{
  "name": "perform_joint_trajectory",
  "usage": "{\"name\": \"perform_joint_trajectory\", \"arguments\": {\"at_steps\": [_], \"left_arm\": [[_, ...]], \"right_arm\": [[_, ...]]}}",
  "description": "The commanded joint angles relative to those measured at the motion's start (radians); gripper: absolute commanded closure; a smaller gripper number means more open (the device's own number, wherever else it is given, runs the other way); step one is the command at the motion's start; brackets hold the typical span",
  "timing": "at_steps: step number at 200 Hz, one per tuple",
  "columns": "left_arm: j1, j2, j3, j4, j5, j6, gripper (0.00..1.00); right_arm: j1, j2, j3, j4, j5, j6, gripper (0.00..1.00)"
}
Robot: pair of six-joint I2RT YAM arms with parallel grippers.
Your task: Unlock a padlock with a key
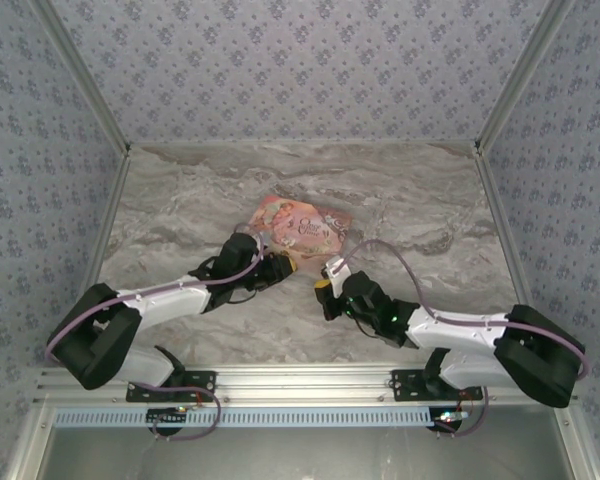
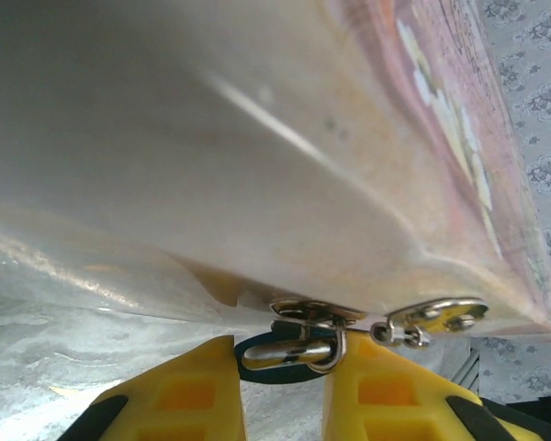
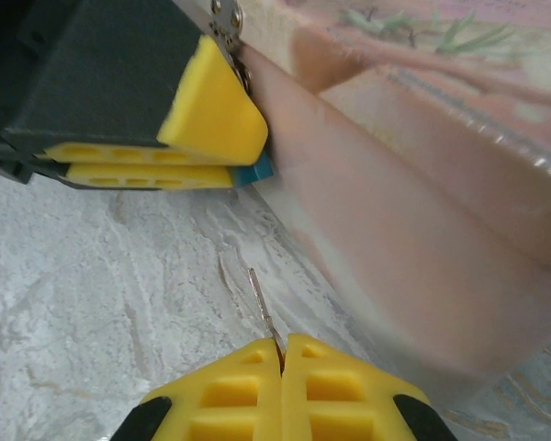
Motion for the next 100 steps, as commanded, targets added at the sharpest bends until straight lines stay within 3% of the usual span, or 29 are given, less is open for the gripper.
{"name": "perform_joint_trajectory", "arguments": {"at_steps": [1,100], "left_arm": [[-0.005,-0.045,0.045,0.0,0.044,-0.041,0.83],[-0.004,-0.053,0.055,-0.02,0.047,-0.041,0.83]], "right_arm": [[0.011,0.043,0.026,0.075,0.035,-0.044,1.0],[0.024,0.158,0.078,0.14,0.047,-0.073,1.0]]}}
